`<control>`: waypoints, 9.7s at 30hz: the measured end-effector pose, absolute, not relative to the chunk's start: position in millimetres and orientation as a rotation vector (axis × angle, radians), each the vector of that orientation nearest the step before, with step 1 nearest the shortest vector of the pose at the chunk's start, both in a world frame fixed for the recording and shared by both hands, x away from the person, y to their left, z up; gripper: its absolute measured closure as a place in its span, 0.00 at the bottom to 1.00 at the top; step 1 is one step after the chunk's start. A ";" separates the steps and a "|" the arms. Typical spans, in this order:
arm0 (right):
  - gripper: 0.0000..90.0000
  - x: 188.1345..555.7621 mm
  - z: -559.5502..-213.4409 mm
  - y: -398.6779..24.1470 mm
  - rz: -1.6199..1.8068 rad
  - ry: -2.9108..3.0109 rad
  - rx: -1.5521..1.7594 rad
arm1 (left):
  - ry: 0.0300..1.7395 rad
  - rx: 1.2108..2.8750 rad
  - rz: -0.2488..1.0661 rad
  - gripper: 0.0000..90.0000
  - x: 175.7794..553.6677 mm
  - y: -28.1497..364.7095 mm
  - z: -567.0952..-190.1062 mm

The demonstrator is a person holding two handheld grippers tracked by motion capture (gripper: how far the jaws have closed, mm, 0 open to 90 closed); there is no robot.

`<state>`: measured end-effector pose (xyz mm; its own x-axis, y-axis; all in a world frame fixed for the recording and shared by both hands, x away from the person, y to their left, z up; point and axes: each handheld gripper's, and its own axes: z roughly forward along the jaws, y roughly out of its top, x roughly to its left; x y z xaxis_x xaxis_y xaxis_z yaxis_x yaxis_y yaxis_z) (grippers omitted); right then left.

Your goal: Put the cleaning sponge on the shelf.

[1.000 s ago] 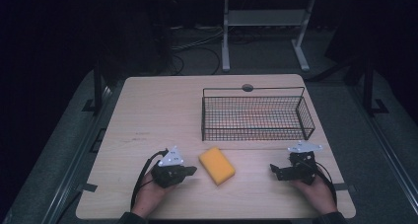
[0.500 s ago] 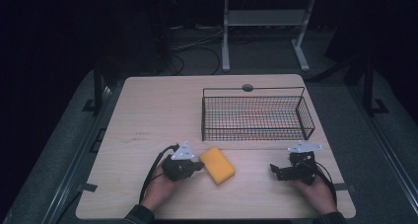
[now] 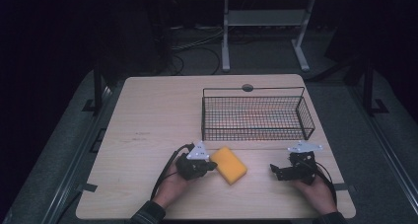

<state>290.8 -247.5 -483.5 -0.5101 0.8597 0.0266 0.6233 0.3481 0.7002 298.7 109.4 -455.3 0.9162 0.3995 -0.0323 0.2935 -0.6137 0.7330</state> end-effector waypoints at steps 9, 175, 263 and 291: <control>0.01 290.8 -483.5 -247.5 0.948 2.270 1.309 | 0.458 2.260 0.150 1.00 303.1 87.1 -457.7; 0.16 328.1 -449.3 -108.1 0.623 2.771 1.110 | 0.876 2.197 0.379 0.14 273.0 236.2 -475.3; 0.24 339.6 -349.6 -204.8 0.707 2.629 1.217 | 0.875 2.198 0.380 0.14 273.0 236.3 -475.2; 0.24 394.6 -341.9 -243.0 0.656 2.513 1.366 | 0.877 2.198 0.378 0.14 272.9 236.3 -475.2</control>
